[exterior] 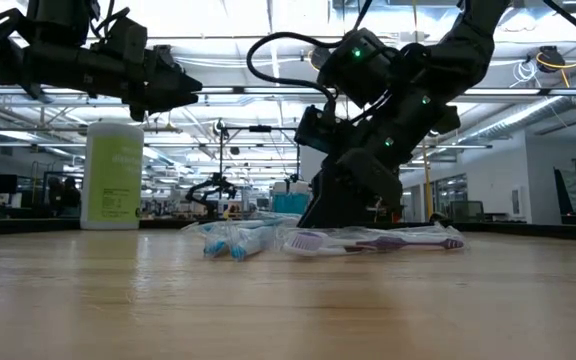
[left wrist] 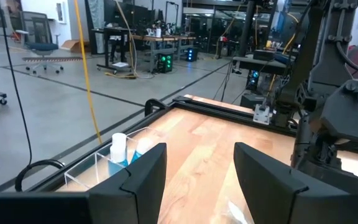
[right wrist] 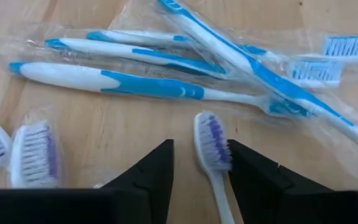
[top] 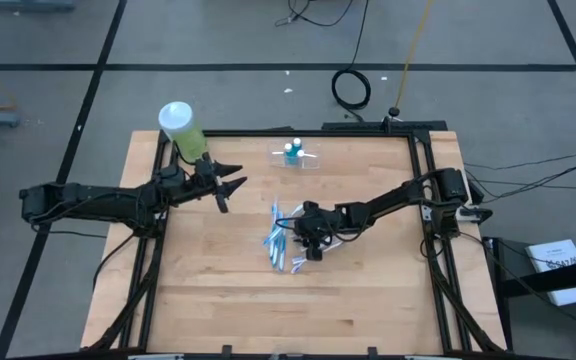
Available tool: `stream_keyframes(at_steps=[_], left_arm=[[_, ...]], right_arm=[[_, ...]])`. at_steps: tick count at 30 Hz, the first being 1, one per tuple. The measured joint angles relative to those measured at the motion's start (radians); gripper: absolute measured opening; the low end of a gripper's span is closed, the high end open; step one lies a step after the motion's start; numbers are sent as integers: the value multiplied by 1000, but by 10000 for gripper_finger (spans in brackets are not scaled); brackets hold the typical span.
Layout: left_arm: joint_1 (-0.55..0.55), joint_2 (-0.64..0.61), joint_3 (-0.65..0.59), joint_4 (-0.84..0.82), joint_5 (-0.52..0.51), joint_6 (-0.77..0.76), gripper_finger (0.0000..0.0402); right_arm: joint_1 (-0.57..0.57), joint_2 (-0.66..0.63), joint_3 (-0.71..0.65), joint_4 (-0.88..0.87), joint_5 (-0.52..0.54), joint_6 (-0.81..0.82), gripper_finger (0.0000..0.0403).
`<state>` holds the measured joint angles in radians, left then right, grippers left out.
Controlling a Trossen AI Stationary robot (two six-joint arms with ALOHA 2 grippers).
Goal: Pick & Place toothbrushing station
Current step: Put the purple toothbrush into the transparent organizer
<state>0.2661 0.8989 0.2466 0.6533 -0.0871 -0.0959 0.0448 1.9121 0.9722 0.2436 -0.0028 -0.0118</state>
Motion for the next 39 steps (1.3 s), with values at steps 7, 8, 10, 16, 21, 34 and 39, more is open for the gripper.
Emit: stream_keyframes(at_steps=[7,8,10,16,21,34,39], left_arm=[[0,0,0,0,0,1,196],[0,0,0,0,0,1,196],[0,0,0,0,0,1,196],[0,0,0,0,-1,9,196],[1,0,0,0,-1,13,196],[1,0,0,1,-1,14,196],[0,0,0,1,-1,14,196]], right_arm=[[0,2,-1,35,0,-33,90],[0,2,-1,37,0,-36,80],[-1,1,-1,41,2,-44,57],[-6,-54,-2,23,1,-57,37],[-7,-188,-2,-46,2,-89,41],[-249,-457,-81,358,-4,-187,12],[-404,-394,-175,737,-52,-59,7]])
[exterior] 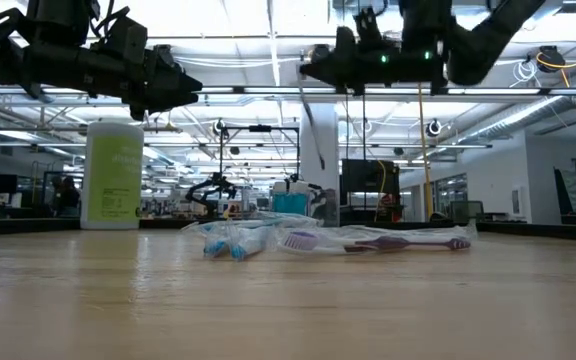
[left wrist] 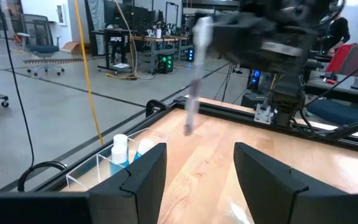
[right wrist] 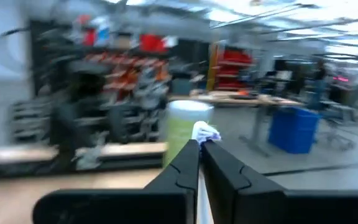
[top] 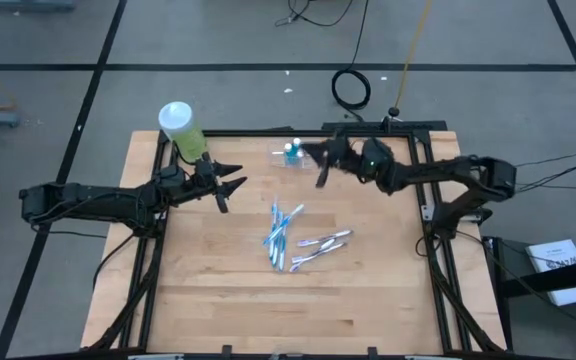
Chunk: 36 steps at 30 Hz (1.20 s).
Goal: Pick & Place toothbrushing station
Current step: Put the purple toothbrush into the transparent organizer
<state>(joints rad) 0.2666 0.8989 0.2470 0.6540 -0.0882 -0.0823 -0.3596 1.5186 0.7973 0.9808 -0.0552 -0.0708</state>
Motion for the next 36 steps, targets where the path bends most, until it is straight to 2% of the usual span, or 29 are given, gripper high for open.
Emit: stream_keyframes(at_steps=[5,11,17,23,36], left_arm=[[0,0,0,0,0,0,196],[0,0,0,0,0,-1,196],[0,0,0,0,0,-1,196],[0,0,0,0,0,-1,196],[0,0,0,0,0,-1,196]], right_arm=[[-109,90,-12,213,1,95,0],[-171,199,-13,305,1,138,0],[-191,268,-13,313,55,143,0],[-196,317,-12,302,60,218,0],[-196,334,-11,211,112,266,0]])
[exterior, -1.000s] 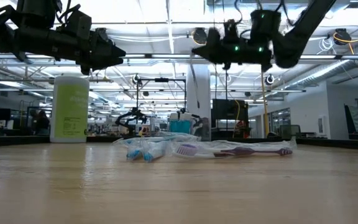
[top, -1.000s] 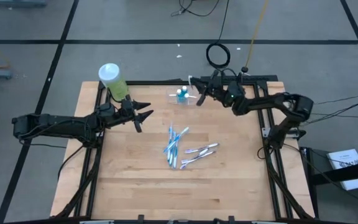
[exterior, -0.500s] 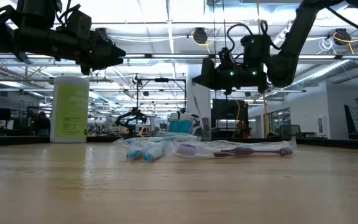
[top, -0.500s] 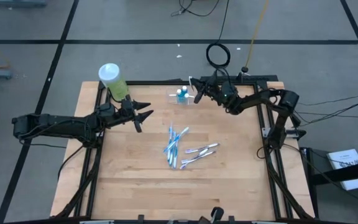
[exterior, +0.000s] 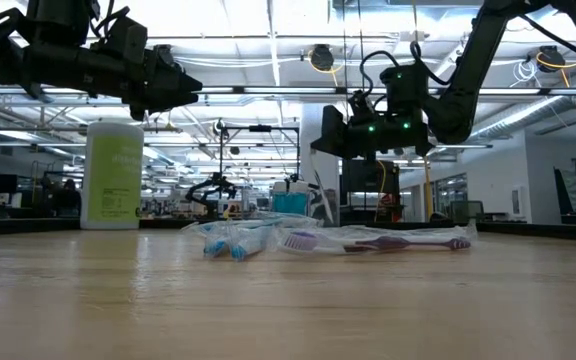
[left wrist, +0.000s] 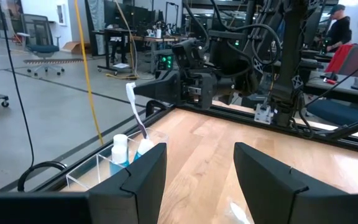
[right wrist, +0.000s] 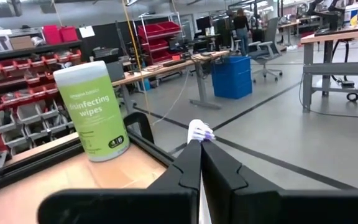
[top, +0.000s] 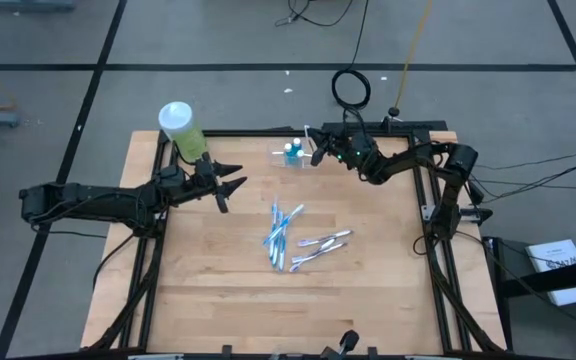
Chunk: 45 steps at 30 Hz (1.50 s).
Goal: Pick & Place toothbrushing station
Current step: Put the purple toothbrush into the transparent organizer
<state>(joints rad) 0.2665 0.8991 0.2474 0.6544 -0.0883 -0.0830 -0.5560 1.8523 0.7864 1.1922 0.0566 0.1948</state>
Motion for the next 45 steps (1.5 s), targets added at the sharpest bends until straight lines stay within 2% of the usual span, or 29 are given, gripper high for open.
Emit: stream_keyframes(at_steps=[5,9,20,24,30,32,34,39,42,45], left_arm=[[0,0,0,0,0,0,196],[0,0,0,0,0,0,196],[0,0,0,0,0,0,196],[0,0,0,0,0,0,196],[0,0,0,0,0,0,196],[0,0,0,0,0,0,196],[0,0,0,0,0,0,196],[0,0,0,0,0,0,196],[0,0,0,0,0,0,196],[0,0,0,0,0,0,196]], right_arm=[[0,0,0,-4,0,2,2],[0,1,0,-10,-1,2,18],[1,1,-1,8,-10,2,133],[22,-38,-1,7,-110,3,157],[103,-159,-1,-56,-272,-10,161],[157,-215,-1,-153,-329,-37,161],[236,-260,6,-313,-343,-106,162],[449,-272,57,-760,-144,-259,169],[525,-266,71,-924,-83,-245,173],[564,-265,71,-1028,-55,-165,173]])
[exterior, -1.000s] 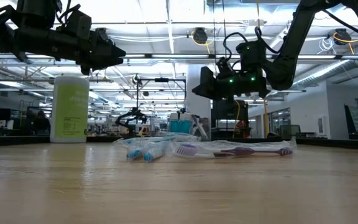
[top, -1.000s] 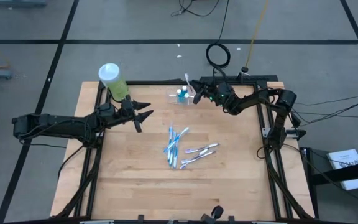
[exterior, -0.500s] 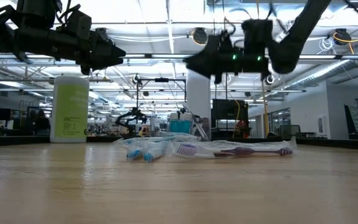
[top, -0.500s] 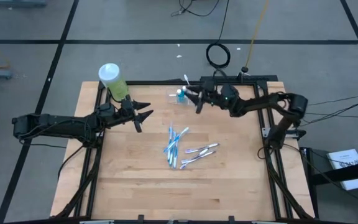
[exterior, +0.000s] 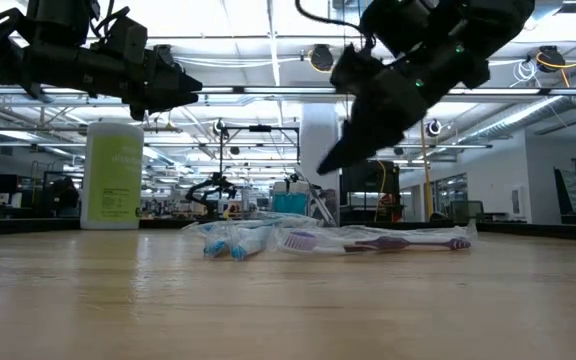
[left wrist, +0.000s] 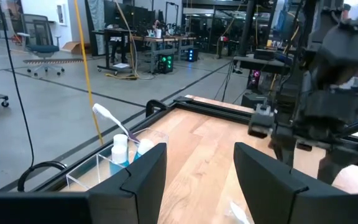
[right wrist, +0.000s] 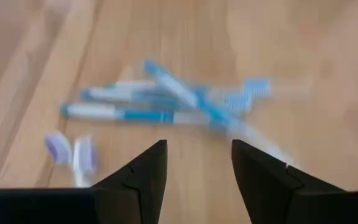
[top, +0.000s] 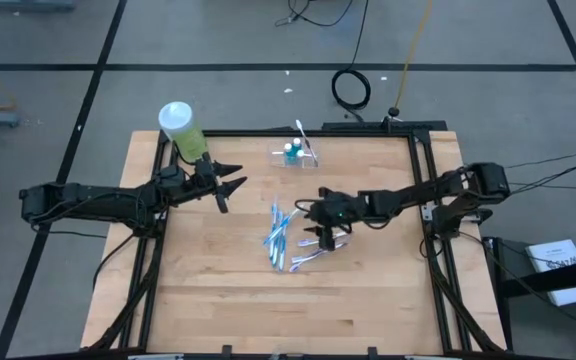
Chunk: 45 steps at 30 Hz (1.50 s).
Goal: Pick & Place toothbrushing station
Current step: Put the purple toothbrush into the transparent organizer
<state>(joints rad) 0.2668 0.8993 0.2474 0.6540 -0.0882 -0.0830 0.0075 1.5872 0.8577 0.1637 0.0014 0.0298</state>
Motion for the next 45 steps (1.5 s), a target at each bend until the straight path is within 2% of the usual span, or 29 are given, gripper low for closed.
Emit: stream_keyframes(at_steps=[12,33,39,45], left_arm=[[0,0,0,0,0,0,196],[0,0,0,1,0,0,196],[0,0,0,0,0,0,196],[0,0,0,0,0,0,196]], right_arm=[[82,178,16,71,-5,65,175],[92,180,17,38,3,59,165],[93,250,17,81,0,61,164],[94,273,18,122,47,47,161]])
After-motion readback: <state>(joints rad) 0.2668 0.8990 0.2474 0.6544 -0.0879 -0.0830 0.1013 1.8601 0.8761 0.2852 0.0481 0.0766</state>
